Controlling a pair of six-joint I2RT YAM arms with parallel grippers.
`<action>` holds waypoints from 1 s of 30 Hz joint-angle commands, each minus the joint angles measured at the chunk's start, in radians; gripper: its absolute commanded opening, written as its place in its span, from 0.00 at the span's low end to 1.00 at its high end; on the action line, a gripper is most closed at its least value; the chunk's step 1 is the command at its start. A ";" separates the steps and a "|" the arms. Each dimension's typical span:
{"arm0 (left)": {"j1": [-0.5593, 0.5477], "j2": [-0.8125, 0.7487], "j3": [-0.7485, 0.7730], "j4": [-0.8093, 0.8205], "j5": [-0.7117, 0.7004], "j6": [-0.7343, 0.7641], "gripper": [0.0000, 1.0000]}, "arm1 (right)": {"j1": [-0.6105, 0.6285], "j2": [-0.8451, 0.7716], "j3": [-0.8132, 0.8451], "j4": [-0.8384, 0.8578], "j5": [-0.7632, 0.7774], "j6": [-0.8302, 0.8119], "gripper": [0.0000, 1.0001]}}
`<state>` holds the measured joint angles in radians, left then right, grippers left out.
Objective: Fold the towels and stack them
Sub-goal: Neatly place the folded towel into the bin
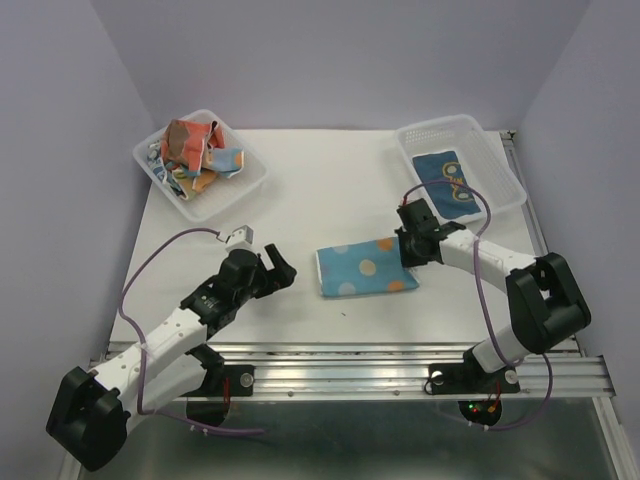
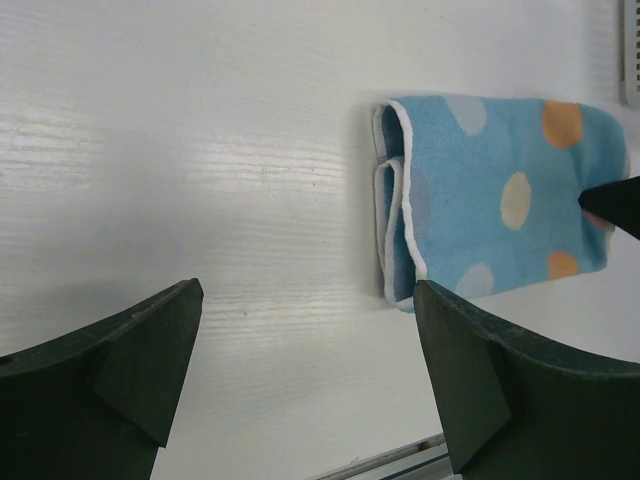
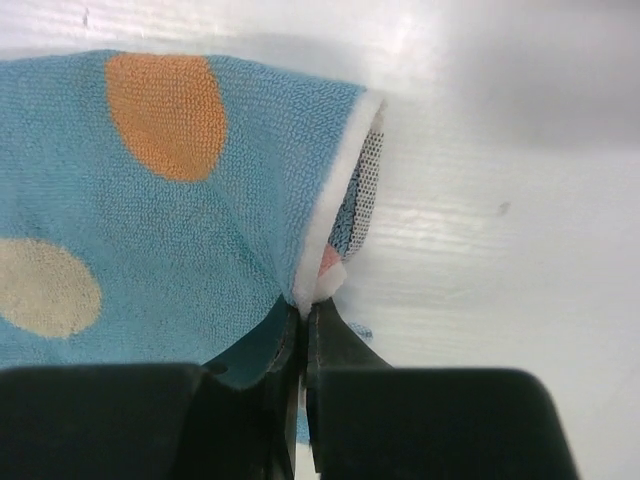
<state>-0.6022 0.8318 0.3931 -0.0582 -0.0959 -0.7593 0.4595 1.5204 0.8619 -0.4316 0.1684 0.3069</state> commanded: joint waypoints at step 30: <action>0.070 0.185 0.188 -0.075 -0.140 0.061 0.99 | -0.455 -0.289 0.302 -0.232 -0.178 -1.483 0.01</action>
<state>-0.5472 1.0103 0.5076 -0.1150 -0.1627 -0.7288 0.0525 1.2430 1.0458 -0.6140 0.0189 -0.9802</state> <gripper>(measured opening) 0.986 0.047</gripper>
